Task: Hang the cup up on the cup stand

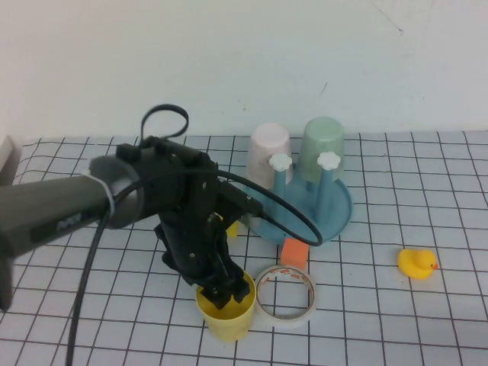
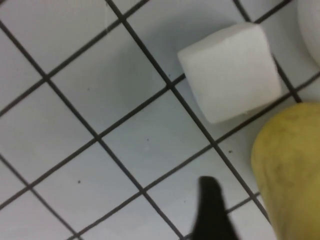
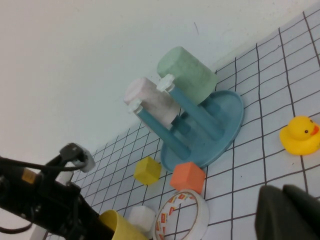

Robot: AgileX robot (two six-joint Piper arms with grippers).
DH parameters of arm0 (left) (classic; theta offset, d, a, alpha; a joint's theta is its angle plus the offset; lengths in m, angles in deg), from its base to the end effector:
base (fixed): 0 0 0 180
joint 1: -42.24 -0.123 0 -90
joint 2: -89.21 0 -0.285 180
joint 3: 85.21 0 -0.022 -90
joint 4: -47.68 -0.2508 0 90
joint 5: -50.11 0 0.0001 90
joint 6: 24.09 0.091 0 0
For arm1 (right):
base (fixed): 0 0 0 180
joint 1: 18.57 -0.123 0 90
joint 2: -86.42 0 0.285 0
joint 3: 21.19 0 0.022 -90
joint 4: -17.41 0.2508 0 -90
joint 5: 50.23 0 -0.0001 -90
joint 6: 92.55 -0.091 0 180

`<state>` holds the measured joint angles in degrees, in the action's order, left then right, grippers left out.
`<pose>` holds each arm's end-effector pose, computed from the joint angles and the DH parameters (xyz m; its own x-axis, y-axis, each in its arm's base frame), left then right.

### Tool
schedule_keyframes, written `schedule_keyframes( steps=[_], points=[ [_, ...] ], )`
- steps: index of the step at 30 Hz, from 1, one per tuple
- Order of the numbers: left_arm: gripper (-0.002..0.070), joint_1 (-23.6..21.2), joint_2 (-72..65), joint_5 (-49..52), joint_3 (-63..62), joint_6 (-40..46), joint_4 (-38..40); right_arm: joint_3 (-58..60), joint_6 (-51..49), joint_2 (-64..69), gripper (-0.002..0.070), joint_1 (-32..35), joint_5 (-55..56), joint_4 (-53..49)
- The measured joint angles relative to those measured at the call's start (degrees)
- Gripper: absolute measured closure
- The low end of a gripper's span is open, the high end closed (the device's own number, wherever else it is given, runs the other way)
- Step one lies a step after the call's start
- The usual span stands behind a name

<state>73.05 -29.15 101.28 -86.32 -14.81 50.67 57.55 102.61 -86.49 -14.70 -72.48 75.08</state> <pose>0.3302 -0.2012 0.1894 -0.7674 0.6076 -0.2048 0.6229 0.7822 -0.0135 0.0529 0.0257 0.1860 -0.2715 0.6348 -0.7235 -0.0997 0.7291 0.6771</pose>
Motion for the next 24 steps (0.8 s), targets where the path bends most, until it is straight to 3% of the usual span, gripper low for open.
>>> schedule_keyframes(
  steps=[2, 3, 4, 7, 14, 24],
  points=[
    [0.0299, 0.0, -1.35, -0.34, 0.0, -0.41, 0.0, 0.0, 0.07, 0.0, 0.0678, 0.0, 0.0, 0.0],
    [0.0453, 0.0, -2.25, -0.47, 0.0, -0.49, 0.0, 0.0, 0.14, 0.0, 0.0678, 0.0, 0.0, 0.0],
    [0.0529, 0.0, -2.36, -0.47, 0.0, -0.49, 0.0, 0.0, 0.14, 0.0, 0.0678, 0.0, -0.03, 0.0],
    [0.0634, 0.0, -2.25, -0.6, 0.0, -0.25, 0.0, 0.0, 0.14, 0.0, 0.0678, 0.0, -0.23, 0.0],
    [0.0668, 0.1, 4.21, -0.6, 0.0, 1.07, 0.09, 0.0, 0.34, 0.0, 0.0678, 0.0, -0.45, -0.1],
    [0.0669, 0.22, 30.24, -1.44, 4.15, 8.25, 5.23, 0.0, 0.34, 0.0, 0.0678, 0.0, -0.57, -0.2]
  ],
)
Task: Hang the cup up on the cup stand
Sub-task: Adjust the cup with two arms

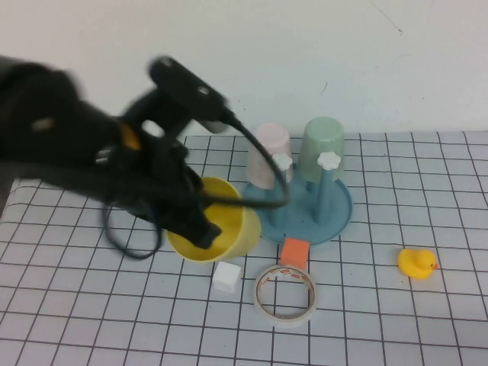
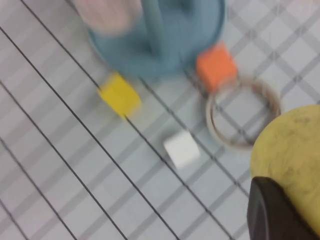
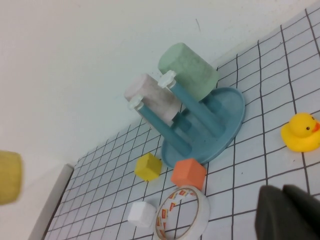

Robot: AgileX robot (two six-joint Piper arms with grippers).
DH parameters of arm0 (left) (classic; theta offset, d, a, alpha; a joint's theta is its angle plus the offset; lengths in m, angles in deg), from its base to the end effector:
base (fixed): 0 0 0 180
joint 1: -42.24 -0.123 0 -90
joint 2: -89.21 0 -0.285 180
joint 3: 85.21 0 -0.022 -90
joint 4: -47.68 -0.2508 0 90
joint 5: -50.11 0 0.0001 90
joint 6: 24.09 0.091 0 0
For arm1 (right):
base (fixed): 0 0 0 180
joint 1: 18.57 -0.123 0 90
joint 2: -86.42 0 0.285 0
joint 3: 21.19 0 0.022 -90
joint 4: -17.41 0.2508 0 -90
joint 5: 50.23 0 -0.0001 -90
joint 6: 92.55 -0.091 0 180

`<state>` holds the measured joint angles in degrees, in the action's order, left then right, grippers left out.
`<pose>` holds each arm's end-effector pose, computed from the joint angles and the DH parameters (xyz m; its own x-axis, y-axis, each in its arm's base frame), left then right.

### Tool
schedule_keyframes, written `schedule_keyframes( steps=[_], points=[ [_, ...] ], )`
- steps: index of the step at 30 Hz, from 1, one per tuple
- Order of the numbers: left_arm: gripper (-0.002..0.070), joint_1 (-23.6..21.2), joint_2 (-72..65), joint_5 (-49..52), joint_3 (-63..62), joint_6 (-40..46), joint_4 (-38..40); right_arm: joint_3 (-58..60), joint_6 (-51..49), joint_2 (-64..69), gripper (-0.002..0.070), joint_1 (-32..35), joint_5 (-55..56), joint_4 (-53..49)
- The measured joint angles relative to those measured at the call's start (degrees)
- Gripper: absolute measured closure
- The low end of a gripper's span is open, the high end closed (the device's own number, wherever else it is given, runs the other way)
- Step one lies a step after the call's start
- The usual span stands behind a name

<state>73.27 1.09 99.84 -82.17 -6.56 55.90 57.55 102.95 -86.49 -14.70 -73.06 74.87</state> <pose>0.2512 -0.1627 0.3548 -0.5264 0.5617 -0.6382 0.6987 0.7135 0.0517 0.0526 0.0264 0.1855 -0.2802 0.6253 -0.7283 -0.1035 0.7346 0.6705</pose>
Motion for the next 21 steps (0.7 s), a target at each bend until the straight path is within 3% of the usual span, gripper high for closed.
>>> schedule_keyframes(
  steps=[8, 16, 21],
  points=[
    [0.0669, 0.0, 19.69, -22.21, 18.19, 0.34, 0.32, 0.0, -0.2, 0.0, 0.0678, 0.0, -3.77, 5.58],
    [0.0669, 0.0, 25.15, -64.07, 40.19, 0.14, 1.42, 0.0, 0.02, 0.0, 0.0678, 0.0, -6.45, 21.74],
    [0.0669, 0.0, 21.89, -89.57, 45.9, -2.54, 1.13, 0.0, 4.39, 0.0, 0.0666, 0.0, -9.86, 32.81]
  ],
)
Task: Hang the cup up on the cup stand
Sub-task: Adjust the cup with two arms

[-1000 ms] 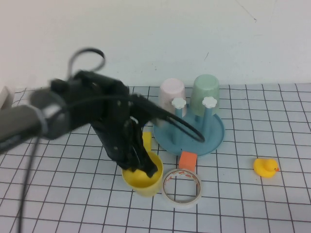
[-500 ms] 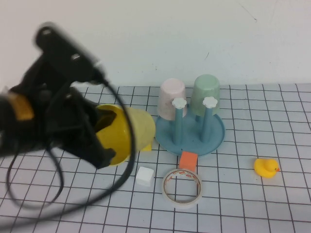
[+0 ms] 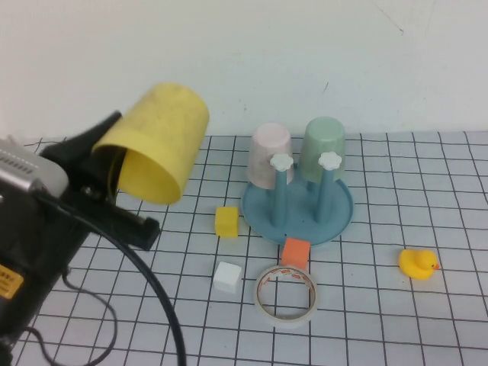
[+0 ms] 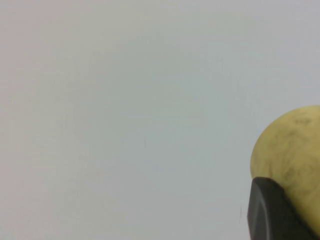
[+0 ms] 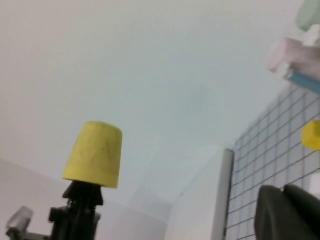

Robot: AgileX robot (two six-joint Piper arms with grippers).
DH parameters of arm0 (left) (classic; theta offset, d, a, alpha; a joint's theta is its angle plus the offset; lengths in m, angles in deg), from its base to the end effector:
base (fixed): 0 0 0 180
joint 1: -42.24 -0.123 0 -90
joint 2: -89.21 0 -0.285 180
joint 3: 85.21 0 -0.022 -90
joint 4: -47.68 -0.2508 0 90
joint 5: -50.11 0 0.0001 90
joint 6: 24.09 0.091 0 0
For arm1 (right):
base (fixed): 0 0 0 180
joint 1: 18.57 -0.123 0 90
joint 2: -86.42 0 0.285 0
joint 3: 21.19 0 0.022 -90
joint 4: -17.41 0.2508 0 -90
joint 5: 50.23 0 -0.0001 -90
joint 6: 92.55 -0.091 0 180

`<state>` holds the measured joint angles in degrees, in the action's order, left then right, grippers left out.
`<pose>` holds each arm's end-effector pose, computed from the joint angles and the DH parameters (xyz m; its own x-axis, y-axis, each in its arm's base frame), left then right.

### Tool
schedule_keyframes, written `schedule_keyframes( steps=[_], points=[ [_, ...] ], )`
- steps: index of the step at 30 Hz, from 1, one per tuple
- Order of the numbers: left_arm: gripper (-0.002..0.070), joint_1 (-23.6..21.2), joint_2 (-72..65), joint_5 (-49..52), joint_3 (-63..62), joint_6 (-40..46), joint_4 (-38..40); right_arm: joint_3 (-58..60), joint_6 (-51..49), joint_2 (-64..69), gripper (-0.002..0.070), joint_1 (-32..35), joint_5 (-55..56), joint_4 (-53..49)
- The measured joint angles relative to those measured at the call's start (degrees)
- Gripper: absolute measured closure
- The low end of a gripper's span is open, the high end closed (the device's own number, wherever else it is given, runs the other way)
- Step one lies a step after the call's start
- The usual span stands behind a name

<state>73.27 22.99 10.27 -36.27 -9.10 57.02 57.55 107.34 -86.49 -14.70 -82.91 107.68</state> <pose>0.1841 -0.0997 0.3194 0.2676 -0.0036 -0.9635 0.3937 0.9131 0.1059 0.0453 0.0463 0.2042 -0.4273 0.8238 -0.3725 -0.2321 0.2983 0.9258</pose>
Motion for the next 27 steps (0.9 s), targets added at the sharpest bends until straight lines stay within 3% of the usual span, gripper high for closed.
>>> schedule_keyframes(
  steps=[4, 7, 12, 15, 19, 27],
  points=[
    [0.0669, 0.0, -4.19, -12.4, 0.25, -6.13, -4.47, -1.1, 1.78, 0.0, 0.0603, 0.0, -1.24, 3.08],
    [0.0669, 0.0, -7.84, -18.63, 0.25, -12.35, -11.94, -4.37, 2.72, 1.96, 0.0496, 0.0, -3.38, 3.83],
    [0.0669, 0.0, -14.71, -24.82, 0.25, -16.31, -22.99, -10.77, 7.51, 14.41, 0.0164, 0.0, -8.17, 5.45],
    [0.0669, 0.0, -17.96, -24.82, 0.14, -18.01, -25.99, -15.18, 12.34, 23.45, 0.0043, 0.0, -11.13, 5.96],
    [0.0669, 0.0, -20.73, -24.82, -0.49, -20.53, -26.77, -22.16, 17.87, 35.93, 0.0001, 0.0, -17.2, 6.06],
    [0.0669, 0.0, -21.41, -25.05, -0.81, -22.59, -25.14, -32.07, 20.67, 53.74, -0.0007, -1.61, -24.21, 6.06]
  ],
)
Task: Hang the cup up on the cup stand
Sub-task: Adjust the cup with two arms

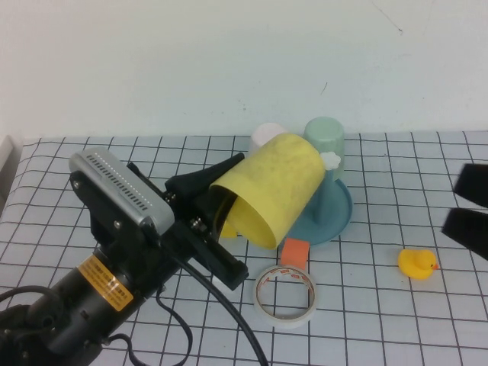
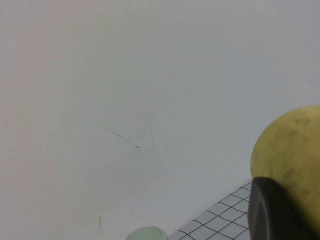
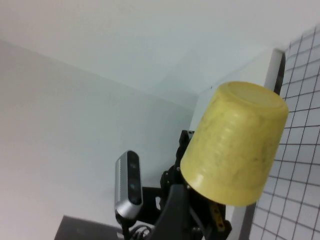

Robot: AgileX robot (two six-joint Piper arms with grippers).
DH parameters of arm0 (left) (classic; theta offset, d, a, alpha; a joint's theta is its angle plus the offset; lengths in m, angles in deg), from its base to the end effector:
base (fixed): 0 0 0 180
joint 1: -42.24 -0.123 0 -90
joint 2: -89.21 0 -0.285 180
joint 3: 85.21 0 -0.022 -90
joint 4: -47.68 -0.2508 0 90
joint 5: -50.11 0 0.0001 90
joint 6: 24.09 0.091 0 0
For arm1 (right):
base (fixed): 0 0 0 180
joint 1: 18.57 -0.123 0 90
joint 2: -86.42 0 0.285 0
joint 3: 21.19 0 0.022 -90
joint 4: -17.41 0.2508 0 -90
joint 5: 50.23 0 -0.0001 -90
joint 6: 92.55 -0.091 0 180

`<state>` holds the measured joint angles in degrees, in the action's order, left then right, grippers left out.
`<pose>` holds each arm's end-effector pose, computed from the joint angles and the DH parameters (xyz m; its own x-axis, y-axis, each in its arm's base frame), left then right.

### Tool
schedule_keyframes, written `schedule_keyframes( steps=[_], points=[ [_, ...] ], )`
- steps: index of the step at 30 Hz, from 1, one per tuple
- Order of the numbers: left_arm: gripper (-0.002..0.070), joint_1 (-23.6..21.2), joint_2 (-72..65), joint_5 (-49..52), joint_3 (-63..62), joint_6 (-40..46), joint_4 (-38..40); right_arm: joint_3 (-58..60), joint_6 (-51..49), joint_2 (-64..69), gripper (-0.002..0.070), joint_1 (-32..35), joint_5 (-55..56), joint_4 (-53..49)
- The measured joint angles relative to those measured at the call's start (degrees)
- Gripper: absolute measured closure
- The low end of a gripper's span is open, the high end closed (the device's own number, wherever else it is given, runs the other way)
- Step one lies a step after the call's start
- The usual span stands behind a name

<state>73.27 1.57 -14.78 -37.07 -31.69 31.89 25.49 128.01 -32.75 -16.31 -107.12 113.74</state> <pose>0.2136 -0.1546 0.2709 0.2591 -0.1708 -0.9506 0.7036 0.7077 0.0646 0.1596 0.0696 0.3105 -0.7679 0.5148 -0.3812 -0.2696 0.2801 0.9213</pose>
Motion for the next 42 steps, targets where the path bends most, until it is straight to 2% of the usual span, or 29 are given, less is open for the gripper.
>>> schedule_keyframes(
  steps=[10, 18, 28, 42],
  points=[
    [0.0669, 0.0, 0.0, 0.0, -0.16, -0.34, 1.32, -7.49, 0.13, 9.19, -0.0008, -14.18, 13.55, 0.0],
    [0.0669, 0.0, 0.0, 0.0, -0.16, -0.34, 1.78, -17.14, -0.1, 20.07, -0.0008, -21.08, 15.68, 0.24],
    [0.0669, 0.0, -0.13, 0.31, -0.16, -0.34, 5.82, -24.45, -1.42, 31.34, -0.0009, -25.49, 16.24, 0.75],
    [0.0669, 0.0, -0.23, -0.64, -0.26, 0.26, 6.18, -31.41, -1.42, 35.86, -0.0009, -28.88, 18.14, 0.91]
  ],
)
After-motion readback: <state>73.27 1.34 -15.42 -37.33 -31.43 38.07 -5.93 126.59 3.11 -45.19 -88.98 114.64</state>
